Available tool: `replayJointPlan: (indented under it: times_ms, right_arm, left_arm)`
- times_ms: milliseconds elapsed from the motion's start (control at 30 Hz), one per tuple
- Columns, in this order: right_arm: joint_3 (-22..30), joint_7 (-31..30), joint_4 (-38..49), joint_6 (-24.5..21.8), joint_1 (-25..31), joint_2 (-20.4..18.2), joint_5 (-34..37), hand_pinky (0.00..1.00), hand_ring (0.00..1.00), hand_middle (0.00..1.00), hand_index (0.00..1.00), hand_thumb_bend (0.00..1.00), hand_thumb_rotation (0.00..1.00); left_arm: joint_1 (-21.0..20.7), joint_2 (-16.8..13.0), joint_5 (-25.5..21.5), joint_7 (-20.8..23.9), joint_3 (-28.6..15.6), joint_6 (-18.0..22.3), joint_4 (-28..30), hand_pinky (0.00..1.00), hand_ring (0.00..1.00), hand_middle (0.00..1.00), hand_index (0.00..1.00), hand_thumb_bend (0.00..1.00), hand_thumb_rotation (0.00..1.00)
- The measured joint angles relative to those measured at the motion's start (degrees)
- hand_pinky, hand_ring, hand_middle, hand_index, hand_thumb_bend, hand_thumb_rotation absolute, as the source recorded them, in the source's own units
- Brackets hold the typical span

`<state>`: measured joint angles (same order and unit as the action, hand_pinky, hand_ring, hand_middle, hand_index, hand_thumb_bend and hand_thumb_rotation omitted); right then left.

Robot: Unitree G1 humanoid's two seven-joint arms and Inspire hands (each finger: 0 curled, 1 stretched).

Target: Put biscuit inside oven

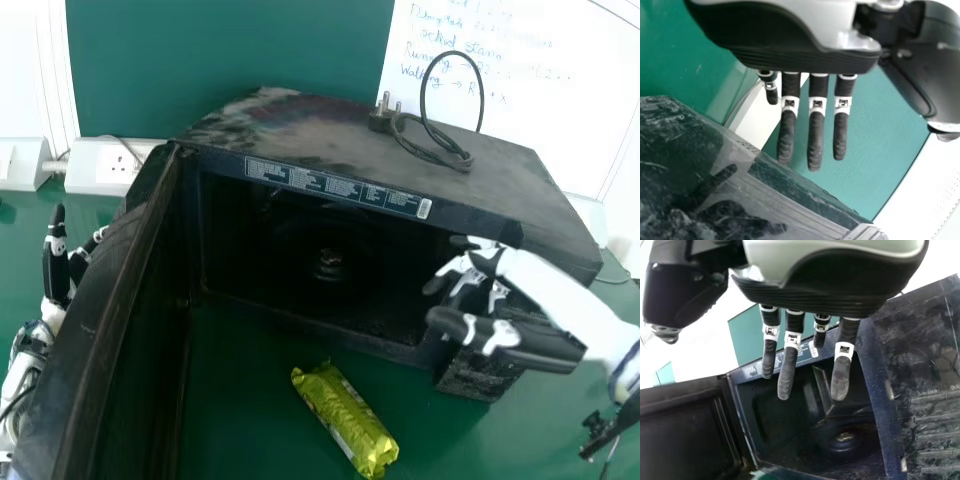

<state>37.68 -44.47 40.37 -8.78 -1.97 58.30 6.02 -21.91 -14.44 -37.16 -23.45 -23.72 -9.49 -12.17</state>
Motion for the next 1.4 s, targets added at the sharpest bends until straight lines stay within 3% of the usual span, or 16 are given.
replayJointPlan:
  times_ms: [100, 167, 233, 300, 333, 467, 567, 733, 933, 1233, 1400]
  right_arm:
    - [-1.86, 1.71, 1.86, -0.65, 1.99, -3.0, -1.4, 0.34, 0.48, 0.57, 0.68, 0.96, 0.65]
    - [-3.15, 2.31, 4.1, -3.46, 3.36, -3.81, -3.49, 0.29, 0.41, 0.51, 0.68, 0.99, 0.68]
    - [-4.57, 2.59, 7.16, -6.04, 4.06, -3.24, -7.77, 0.38, 0.5, 0.57, 0.68, 1.0, 0.66]
    - [-6.01, 1.8, 9.51, -9.49, 4.04, -0.74, -10.47, 0.44, 0.57, 0.62, 0.71, 0.99, 0.52]
    - [-7.05, 0.82, 10.58, -12.24, 3.76, 1.02, -10.93, 0.45, 0.59, 0.64, 0.71, 1.0, 0.5]
    - [-12.3, -1.39, 14.96, -23.25, 2.32, 6.29, -13.44, 0.52, 0.7, 0.73, 0.75, 0.99, 0.52]
    - [-15.09, -2.67, 16.21, -26.6, 1.45, 8.34, -13.5, 0.53, 0.74, 0.79, 0.79, 0.98, 0.54]
    - [-19.41, -2.95, 16.93, -29.5, 1.33, 9.03, -15.18, 0.47, 0.69, 0.77, 0.78, 0.98, 0.54]
    - [-25.1, -2.82, 17.48, -33.07, 0.23, 10.45, -18.69, 0.55, 0.73, 0.78, 0.77, 0.99, 0.52]
    - [-34.67, -4.26, 18.35, -39.44, -6.29, 13.42, -20.23, 0.5, 0.75, 0.81, 0.79, 0.99, 0.49]
    - [-41.32, -4.2, 17.3, -40.34, -8.6, 14.29, -23.57, 0.42, 0.68, 0.77, 0.79, 1.0, 0.54]
  left_arm:
    - [0.0, 0.23, 0.0, 0.01, 0.01, 0.0, 0.15, 0.25, 0.33, 0.42, 0.55, 0.78, 0.25]
    - [0.01, 0.36, 0.01, 0.02, 0.02, 0.0, 0.2, 0.25, 0.33, 0.42, 0.55, 0.78, 0.25]
    - [0.01, 0.4, 0.02, 0.02, 0.03, 0.0, 0.26, 0.25, 0.33, 0.41, 0.55, 0.78, 0.25]
    - [0.02, 0.41, 0.06, 0.02, 0.02, 0.03, 0.29, 0.25, 0.33, 0.42, 0.55, 0.78, 0.25]
    - [0.02, 0.42, 0.07, 0.02, 0.04, 0.03, 0.32, 0.25, 0.33, 0.42, 0.55, 0.78, 0.25]
    - [0.05, 0.41, 0.05, 0.06, 0.01, 0.03, 0.41, 0.25, 0.33, 0.42, 0.55, 0.79, 0.25]
    - [0.04, 0.41, 0.04, 0.0, 0.02, 0.03, 0.41, 0.25, 0.33, 0.42, 0.55, 0.79, 0.25]
    - [0.04, 0.41, 0.04, 0.11, 0.01, -0.02, 0.59, 0.25, 0.33, 0.42, 0.55, 0.78, 0.25]
    - [0.05, 0.41, 0.04, 0.11, 0.01, -0.02, 0.7, 0.25, 0.33, 0.42, 0.55, 0.78, 0.25]
    - [0.12, 0.41, 0.02, 0.91, 0.02, -0.62, 1.35, 0.24, 0.33, 0.42, 0.55, 0.77, 0.25]
    - [0.15, 0.42, 0.03, 1.01, 0.02, -0.64, 1.95, 0.25, 0.33, 0.42, 0.55, 0.77, 0.25]
